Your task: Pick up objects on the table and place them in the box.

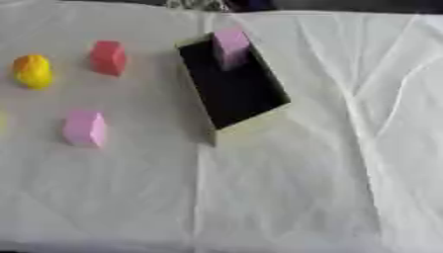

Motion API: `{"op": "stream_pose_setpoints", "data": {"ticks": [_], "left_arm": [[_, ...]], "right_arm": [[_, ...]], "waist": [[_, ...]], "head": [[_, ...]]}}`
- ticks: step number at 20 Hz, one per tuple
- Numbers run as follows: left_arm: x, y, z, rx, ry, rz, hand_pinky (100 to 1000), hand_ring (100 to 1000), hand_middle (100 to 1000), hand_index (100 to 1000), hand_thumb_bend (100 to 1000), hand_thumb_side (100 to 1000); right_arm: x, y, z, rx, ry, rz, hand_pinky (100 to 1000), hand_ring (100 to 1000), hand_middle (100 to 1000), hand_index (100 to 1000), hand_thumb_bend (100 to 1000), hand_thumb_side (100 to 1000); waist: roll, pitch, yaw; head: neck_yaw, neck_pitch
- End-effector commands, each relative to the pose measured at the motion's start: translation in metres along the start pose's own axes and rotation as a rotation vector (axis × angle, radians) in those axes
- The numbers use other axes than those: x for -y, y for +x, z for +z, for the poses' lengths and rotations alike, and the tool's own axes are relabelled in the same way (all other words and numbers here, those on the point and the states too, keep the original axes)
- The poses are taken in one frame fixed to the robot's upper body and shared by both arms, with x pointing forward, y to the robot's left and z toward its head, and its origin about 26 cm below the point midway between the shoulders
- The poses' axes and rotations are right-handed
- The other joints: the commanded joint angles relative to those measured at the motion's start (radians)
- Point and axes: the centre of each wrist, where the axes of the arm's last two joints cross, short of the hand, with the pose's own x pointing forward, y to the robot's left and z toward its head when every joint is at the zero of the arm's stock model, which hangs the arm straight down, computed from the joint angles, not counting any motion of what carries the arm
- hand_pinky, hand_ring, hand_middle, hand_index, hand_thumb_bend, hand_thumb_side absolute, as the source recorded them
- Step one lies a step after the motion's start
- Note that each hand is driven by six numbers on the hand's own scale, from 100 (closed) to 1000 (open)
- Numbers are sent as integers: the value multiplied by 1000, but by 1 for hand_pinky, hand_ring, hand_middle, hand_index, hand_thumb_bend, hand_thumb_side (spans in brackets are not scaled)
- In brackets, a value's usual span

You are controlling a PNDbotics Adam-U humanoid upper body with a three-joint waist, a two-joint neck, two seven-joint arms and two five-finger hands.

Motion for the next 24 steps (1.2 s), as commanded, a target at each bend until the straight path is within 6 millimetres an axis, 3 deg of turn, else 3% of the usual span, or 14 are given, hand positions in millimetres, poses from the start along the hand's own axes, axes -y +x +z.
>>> {"op": "stream_pose_setpoints", "data": {"ticks": [1, 7, 17, 24], "left_arm": [[-10, 3, -10, 32, -22, -51, 765, 752, 761, 843, 297, 667], [-10, 4, -7, 26, -45, -67, 767, 748, 756, 835, 299, 664], [-12, 2, -5, 22, -150, -157, 776, 745, 742, 814, 343, 614], [-18, 2, -8, 59, -468, -372, 823, 771, 752, 815, 422, 523]], "right_arm": [[8, 7, -9, 51, 4, 31, 845, 802, 844, 909, 150, 742], [8, 6, -7, 47, 12, 35, 845, 797, 839, 906, 145, 734], [8, 6, -7, 52, 21, 47, 843, 792, 836, 905, 141, 737], [9, 5, -5, 52, 32, 67, 843, 788, 835, 904, 139, 739]], "waist": [[-10, 1, -1], [-9, 0, -1], [-10, -3, 2], [-11, -1, 8]], "head": [[14, 4], [58, 4], [73, 4], [45, 4]]}}
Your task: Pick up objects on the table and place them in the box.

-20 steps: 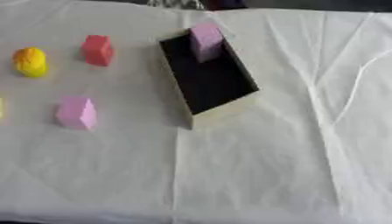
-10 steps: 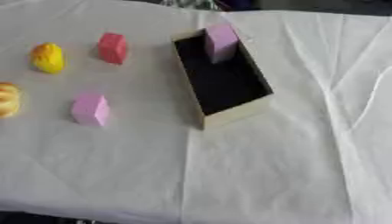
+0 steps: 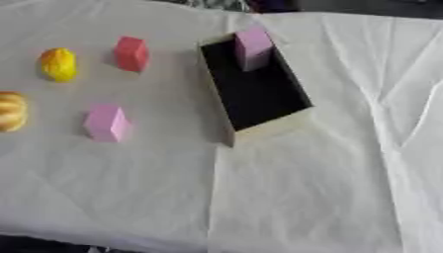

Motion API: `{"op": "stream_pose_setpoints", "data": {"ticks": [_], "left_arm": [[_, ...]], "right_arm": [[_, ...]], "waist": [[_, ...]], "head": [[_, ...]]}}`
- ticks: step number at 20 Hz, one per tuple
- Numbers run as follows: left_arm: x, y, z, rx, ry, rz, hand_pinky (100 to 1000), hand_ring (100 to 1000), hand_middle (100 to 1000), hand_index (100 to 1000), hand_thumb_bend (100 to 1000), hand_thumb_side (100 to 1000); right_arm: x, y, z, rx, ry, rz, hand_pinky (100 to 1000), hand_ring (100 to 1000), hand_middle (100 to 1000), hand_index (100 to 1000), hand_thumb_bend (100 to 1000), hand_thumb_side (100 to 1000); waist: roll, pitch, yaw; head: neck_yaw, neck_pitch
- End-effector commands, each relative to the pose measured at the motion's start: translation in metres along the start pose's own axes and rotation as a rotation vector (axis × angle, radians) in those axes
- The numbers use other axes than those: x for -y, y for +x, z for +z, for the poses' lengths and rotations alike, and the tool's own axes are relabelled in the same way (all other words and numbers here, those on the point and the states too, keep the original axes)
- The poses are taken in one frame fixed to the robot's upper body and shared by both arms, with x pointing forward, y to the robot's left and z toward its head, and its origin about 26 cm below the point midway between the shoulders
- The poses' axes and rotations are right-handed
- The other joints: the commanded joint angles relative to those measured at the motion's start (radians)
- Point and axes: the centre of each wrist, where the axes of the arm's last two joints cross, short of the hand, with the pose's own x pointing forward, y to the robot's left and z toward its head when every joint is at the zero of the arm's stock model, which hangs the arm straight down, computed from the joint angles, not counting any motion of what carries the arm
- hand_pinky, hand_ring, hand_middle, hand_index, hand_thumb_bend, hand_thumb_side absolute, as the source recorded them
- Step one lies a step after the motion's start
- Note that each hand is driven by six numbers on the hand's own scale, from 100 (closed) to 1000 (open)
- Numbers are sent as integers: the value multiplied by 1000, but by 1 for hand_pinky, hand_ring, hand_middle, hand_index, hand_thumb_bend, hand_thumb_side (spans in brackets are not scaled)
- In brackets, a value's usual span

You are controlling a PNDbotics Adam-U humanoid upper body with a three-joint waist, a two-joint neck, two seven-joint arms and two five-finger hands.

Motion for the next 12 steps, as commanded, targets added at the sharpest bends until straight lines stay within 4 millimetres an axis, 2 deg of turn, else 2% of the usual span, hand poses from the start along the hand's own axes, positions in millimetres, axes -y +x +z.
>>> {"op": "stream_pose_setpoints", "data": {"ticks": [1, 6, 9, 12], "left_arm": [[-15, 3, -7, 51, -141, -147, 833, 778, 757, 828, 433, 513], [-17, 4, -5, 106, -384, -336, 876, 810, 762, 839, 548, 437], [-14, 17, -2, 191, -495, -402, 909, 833, 772, 853, 600, 411], [-8, 25, 1, 273, -615, -430, 933, 843, 765, 865, 614, 415]], "right_arm": [[8, 7, -8, 51, 8, 34, 843, 787, 835, 904, 136, 739], [8, 6, -7, 53, 21, 47, 844, 785, 833, 903, 132, 742], [7, 6, -5, 48, 28, 52, 844, 783, 831, 902, 131, 743], [6, 7, -6, 51, 34, 49, 844, 782, 829, 900, 130, 744]], "waist": [[-11, 0, 2], [-10, 4, 3], [-9, 6, 4], [-9, 6, 2]], "head": [[-13, 4], [-31, 4], [-49, 4], [-53, 4]]}}
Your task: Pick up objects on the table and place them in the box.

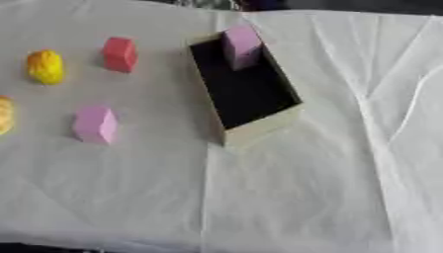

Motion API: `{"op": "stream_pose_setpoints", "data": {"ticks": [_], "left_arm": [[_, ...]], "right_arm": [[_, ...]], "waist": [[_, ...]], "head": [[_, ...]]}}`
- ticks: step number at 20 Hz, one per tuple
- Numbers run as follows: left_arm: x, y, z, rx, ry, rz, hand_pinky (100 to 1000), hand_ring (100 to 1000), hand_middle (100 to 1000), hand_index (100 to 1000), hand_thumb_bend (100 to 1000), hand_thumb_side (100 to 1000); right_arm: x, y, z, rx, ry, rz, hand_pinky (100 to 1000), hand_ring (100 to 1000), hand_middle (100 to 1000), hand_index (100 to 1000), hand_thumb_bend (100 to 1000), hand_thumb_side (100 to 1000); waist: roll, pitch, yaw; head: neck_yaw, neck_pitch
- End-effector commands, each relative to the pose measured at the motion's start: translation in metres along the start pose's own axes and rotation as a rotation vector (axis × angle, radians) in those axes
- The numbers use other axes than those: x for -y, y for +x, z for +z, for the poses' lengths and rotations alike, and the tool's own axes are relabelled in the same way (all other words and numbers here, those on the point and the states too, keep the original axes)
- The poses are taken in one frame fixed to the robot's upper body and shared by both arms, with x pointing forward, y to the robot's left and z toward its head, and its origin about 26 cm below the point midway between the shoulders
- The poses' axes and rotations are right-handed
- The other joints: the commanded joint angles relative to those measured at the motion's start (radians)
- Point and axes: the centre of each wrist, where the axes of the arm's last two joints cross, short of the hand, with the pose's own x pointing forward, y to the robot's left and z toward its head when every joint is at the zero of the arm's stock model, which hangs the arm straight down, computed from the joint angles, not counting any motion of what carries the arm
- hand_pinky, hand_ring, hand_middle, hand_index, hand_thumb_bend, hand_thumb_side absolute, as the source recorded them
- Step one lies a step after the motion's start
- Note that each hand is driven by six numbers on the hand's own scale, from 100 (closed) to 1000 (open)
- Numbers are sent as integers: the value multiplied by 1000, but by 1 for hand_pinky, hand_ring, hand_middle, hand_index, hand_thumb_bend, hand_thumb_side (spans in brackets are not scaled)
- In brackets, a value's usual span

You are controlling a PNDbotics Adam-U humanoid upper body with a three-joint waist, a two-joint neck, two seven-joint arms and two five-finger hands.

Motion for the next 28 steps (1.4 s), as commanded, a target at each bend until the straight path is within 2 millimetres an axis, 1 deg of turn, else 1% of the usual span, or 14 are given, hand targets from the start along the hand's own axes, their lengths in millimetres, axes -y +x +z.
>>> {"op": "stream_pose_setpoints", "data": {"ticks": [1, 4, 5, 6, 9, 10, 12, 15, 19, 20, 21, 23, 25, 28], "left_arm": [[-10, 8, -1, 90, -108, -94, 933, 845, 765, 869, 620, 404], [-8, 11, -3, 148, -186, -116, 940, 857, 779, 873, 644, 322], [-7, 12, -3, 158, -206, -122, 940, 857, 779, 873, 644, 322], [-5, 13, -3, 169, -227, -119, 937, 858, 777, 873, 634, 273], [1, 16, -4, 200, -268, -62, 932, 857, 767, 871, 620, 228], [2, 17, -4, 211, -275, -41, 924, 852, 756, 868, 607, 194], [3, 19, -6, 233, -286, -1, 919, 850, 752, 881, 598, 206], [1, 22, -9, 245, -280, 44, 905, 842, 742, 873, 589, 241], [-7, 29, -18, 255, -229, 83, 897, 841, 747, 852, 587, 242], [-10, 31, -21, 260, -218, 86, 909, 844, 748, 840, 601, 289], [-14, 34, -24, 267, -209, 79, 911, 844, 744, 836, 629, 250], [-20, 41, -31, 281, -204, 53, 918, 841, 733, 808, 661, 237], [-24, 49, -38, 295, -226, 25, 926, 842, 729, 800, 678, 247], [-28, 59, -45, 298, -286, -8, 933, 845, 728, 800, 666, 286]], "right_arm": [[5, 8, -8, 52, 11, 21, 844, 781, 828, 900, 129, 745], [5, 10, -10, 60, 14, 19, 843, 777, 823, 896, 128, 744], [5, 10, -10, 62, 13, 19, 843, 777, 823, 896, 128, 744], [5, 10, -10, 62, 13, 19, 843, 775, 821, 894, 126, 746], [4, 9, -9, 58, 11, 15, 843, 773, 818, 891, 126, 745], [4, 9, -9, 56, 12, 14, 843, 772, 817, 890, 125, 746], [3, 9, -9, 53, 15, 11, 843, 770, 815, 888, 125, 745], [3, 10, -9, 53, 18, 7, 842, 768, 813, 886, 124, 745], [1, 10, -8, 51, 29, 0, 843, 766, 811, 885, 120, 748], [1, 10, -8, 50, 31, -1, 843, 766, 810, 884, 124, 745], [0, 10, -8, 49, 34, -2, 843, 766, 810, 884, 117, 752], [0, 11, -8, 47, 39, -5, 843, 765, 809, 883, 113, 756], [-1, 11, -8, 46, 43, -8, 843, 764, 808, 882, 109, 760], [-1, 12, -8, 47, 47, -10, 844, 762, 806, 881, 106, 763]], "waist": [[-8, 0, -1], [-7, -2, -3], [-7, -2, -3], [-5, -3, -3], [-3, -5, -3], [-3, -6, -3], [-3, -8, -5], [-2, -9, -7], [-1, -13, -8], [0, -14, -8], [1, -16, -8], [4, -18, -8], [5, -19, -9], [9, -21, -12]], "head": [[-6, 4], [-4, 4], [-3, 4], [-1, 4], [3, 4], [1, 4], [-7, 4], [-19, 4], [-32, 4], [-34, 4], [-36, 4], [-36, 4], [-33, 4], [-33, 4]]}}
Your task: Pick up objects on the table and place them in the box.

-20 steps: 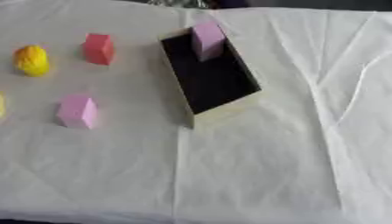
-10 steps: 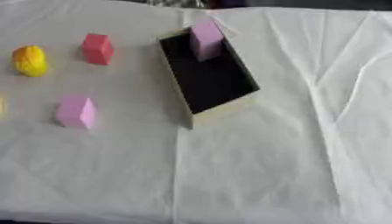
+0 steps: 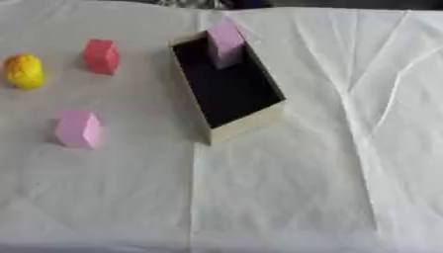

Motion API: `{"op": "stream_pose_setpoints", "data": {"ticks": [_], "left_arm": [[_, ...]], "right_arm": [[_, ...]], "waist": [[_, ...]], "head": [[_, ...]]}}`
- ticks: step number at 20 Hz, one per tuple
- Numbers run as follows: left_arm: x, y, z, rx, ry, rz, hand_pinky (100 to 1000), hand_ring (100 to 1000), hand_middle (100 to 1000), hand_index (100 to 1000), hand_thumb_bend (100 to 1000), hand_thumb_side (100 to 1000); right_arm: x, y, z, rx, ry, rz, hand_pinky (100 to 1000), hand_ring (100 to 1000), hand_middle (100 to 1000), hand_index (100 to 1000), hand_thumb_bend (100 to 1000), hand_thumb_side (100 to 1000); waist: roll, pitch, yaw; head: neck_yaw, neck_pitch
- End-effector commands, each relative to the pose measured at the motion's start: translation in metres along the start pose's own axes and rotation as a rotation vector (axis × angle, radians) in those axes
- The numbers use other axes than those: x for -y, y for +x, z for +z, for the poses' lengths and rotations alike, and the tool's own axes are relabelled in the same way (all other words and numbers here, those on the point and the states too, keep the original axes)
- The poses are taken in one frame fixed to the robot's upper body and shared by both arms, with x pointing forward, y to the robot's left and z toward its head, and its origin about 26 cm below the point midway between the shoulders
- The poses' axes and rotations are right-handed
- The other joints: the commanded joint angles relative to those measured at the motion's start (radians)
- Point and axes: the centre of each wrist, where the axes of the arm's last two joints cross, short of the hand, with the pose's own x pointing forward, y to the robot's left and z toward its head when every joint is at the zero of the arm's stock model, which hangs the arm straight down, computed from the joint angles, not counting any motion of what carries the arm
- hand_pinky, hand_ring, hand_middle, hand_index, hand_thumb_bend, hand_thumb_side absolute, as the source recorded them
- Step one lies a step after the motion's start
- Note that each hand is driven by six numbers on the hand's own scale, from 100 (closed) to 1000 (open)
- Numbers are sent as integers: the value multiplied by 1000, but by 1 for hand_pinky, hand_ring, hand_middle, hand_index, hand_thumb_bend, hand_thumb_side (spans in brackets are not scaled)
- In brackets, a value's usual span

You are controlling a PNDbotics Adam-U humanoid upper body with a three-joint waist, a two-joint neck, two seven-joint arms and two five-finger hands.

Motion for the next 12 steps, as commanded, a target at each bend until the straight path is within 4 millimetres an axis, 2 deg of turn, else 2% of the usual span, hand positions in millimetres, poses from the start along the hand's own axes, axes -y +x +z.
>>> {"op": "stream_pose_setpoints", "data": {"ticks": [1, 6, 10, 11, 12], "left_arm": [[-8, 8, -4, -13, -71, -39, 934, 846, 731, 807, 664, 287], [-10, 15, -12, -56, -170, -29, 941, 855, 753, 864, 669, 283], [-4, 9, -22, -114, -232, -21, 931, 845, 754, 862, 695, 218], [-1, 7, -26, -120, -246, -17, 929, 844, 752, 859, 678, 155], [1, 6, -29, -124, -257, -13, 928, 844, 752, 859, 676, 146]], "right_arm": [[5, 8, -8, 40, 4, 6, 844, 762, 806, 880, 105, 764], [5, 7, -7, 32, 2, 2, 844, 759, 803, 878, 100, 767], [4, 7, -6, 26, -2, -2, 845, 756, 800, 873, 100, 768], [4, 7, -6, 26, -1, -3, 845, 755, 799, 872, 100, 770], [3, 7, -5, 26, -1, -4, 845, 755, 799, 871, 100, 770]], "waist": [[10, -20, -2], [16, -19, -6], [19, -15, -12], [19, -14, -13], [19, -12, -14]], "head": [[-3, 4], [4, 4], [11, 4], [14, 4], [15, 4]]}}
